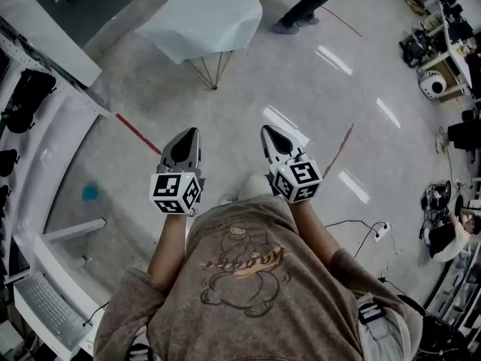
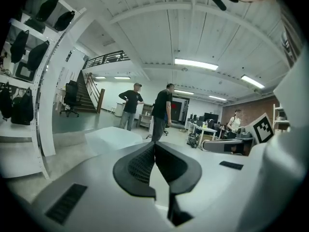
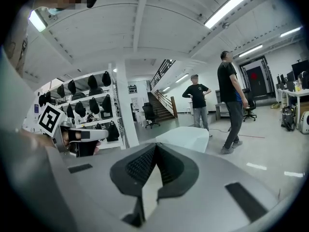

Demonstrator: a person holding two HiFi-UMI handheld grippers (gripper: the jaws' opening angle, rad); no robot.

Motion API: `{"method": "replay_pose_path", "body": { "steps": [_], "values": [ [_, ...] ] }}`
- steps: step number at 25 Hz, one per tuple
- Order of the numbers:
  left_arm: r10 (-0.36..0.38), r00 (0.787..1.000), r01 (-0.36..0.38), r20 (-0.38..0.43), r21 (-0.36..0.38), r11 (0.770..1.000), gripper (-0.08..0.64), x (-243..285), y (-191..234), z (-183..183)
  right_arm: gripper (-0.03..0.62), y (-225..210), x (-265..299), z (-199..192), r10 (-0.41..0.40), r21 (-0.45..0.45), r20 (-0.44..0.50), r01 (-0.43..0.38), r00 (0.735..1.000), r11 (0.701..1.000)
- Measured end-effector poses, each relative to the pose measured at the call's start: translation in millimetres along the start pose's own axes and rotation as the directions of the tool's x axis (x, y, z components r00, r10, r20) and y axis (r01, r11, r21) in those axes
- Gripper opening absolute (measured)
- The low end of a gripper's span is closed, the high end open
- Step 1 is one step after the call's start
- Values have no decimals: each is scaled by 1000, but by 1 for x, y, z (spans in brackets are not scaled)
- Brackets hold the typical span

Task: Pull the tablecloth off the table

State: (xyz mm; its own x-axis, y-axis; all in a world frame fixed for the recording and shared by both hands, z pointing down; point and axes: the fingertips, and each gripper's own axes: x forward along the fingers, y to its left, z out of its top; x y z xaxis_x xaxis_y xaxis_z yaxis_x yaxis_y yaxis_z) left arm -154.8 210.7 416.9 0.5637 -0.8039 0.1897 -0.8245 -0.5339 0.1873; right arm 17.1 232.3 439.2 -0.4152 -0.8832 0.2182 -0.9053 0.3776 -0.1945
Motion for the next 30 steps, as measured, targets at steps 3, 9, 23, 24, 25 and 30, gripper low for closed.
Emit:
{"method": "replay_pose_path", "body": {
  "steps": [3, 9, 23, 24, 25, 30],
  "values": [
    [2, 1000, -2, -8, -8, 1000, 18, 12, 8, -2, 8, -2, 10, 1, 2, 11, -12, -2, 1000, 1000],
    [14, 1000, -14, -11, -37, 999, 18, 44, 19, -2, 8, -30, 37, 2, 4, 13, -11, -4, 1000, 1000],
    [105, 994, -106, -23, -48, 993, 18, 184, 62, 43, 8, -121, 166, 51, 121, 48, -28, -120, 992, 992],
    [114, 993, -115, -24, -49, 992, 18, 193, 66, 47, 8, -128, 176, 54, 129, 49, -32, -128, 991, 991],
    [124, 992, -125, -24, -50, 991, 18, 202, 70, 50, 8, -134, 186, 58, 137, 51, -36, -135, 990, 990],
    [171, 985, -172, -22, -55, 984, 18, 246, 86, 66, 8, -165, 229, 75, 177, 51, -55, -174, 983, 983]
  ]
}}
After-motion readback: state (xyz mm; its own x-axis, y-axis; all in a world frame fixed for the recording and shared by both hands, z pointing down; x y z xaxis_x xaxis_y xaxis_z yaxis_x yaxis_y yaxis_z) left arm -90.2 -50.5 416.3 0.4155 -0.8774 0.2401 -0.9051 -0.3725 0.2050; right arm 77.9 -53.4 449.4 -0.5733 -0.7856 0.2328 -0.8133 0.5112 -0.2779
